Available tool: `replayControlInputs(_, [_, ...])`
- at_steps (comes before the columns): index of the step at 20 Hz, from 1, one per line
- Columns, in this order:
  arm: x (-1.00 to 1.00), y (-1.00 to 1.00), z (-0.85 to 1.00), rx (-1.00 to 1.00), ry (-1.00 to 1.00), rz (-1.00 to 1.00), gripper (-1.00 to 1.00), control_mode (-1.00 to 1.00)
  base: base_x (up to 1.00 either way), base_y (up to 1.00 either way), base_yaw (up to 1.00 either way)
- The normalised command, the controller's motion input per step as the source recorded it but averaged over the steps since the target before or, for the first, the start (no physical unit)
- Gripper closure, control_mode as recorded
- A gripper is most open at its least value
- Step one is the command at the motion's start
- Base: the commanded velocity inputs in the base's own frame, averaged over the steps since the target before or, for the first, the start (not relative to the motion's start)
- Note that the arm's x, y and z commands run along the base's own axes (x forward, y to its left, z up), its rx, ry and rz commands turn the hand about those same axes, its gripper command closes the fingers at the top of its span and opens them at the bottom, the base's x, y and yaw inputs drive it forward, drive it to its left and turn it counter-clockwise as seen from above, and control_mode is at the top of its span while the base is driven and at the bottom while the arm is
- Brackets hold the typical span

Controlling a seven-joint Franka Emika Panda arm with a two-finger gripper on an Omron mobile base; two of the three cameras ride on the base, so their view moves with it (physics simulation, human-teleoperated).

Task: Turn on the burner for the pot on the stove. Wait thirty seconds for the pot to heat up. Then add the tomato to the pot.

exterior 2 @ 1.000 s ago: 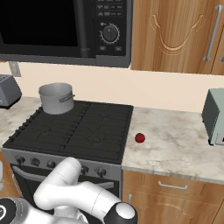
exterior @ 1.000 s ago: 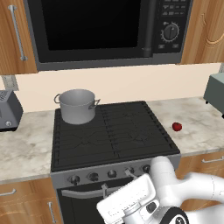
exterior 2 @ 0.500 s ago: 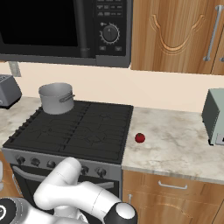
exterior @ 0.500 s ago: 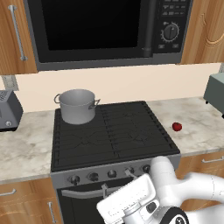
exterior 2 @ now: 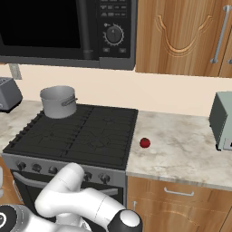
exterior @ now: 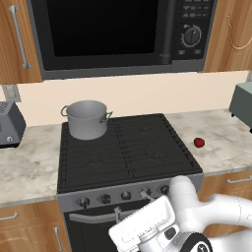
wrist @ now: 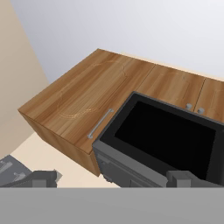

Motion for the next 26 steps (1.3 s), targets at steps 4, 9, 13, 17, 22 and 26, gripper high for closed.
replayControlInputs(4, [0.00, 0.00, 0.00, 0.00, 0.00, 0.00, -1.00, -1.00, 0.00, 0.00, 0.00])
replayControlInputs(9, [0.00, 0.00, 0.00, 0.00, 0.00, 0.00, -1.00, -1.00, 0.00, 0.00, 0.00])
replayControlInputs(13, [0.00, 0.00, 0.00, 0.00, 0.00, 0.00, -1.00, -1.00, 0.00, 0.00, 0.00])
replayControlInputs(17, [0.00, 0.00, 0.00, 0.00, 0.00, 0.00, -1.00, -1.00, 0.00, 0.00, 0.00])
replayControlInputs(22, [0.00, 0.00, 0.00, 0.00, 0.00, 0.00, -1.00, -1.00, 0.00, 0.00, 0.00])
replayControlInputs(26, [0.00, 0.00, 0.00, 0.00, 0.00, 0.00, -1.00, -1.00, 0.00, 0.00, 0.00])
